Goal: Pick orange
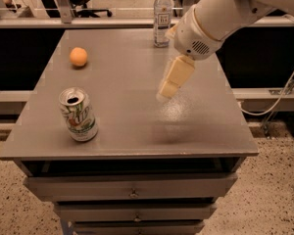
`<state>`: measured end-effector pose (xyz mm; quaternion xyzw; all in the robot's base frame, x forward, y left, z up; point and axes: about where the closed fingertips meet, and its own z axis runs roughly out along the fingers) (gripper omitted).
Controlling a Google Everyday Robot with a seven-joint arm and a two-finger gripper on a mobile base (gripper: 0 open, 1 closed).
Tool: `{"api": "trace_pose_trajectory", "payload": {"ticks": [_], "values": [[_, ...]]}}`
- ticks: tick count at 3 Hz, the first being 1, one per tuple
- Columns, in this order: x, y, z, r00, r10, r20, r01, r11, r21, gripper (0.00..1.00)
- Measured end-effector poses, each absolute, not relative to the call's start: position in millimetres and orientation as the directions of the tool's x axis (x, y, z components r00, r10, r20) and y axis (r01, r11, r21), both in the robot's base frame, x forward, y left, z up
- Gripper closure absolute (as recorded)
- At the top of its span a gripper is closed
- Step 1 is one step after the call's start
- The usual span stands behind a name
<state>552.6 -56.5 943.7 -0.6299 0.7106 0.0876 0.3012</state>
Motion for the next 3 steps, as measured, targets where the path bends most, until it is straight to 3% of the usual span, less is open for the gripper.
{"api": "trace_pose_trajectory", "payload": {"ticks": [2,3], "values": [[565.5,-41.1,939.1,-0.029,-0.827,-0.562,-0.946,0.205,-0.253,0.0],[602.3,-11.2,935.1,-0.034,-0.78,-0.625,-0.937,0.241,-0.251,0.0]]}}
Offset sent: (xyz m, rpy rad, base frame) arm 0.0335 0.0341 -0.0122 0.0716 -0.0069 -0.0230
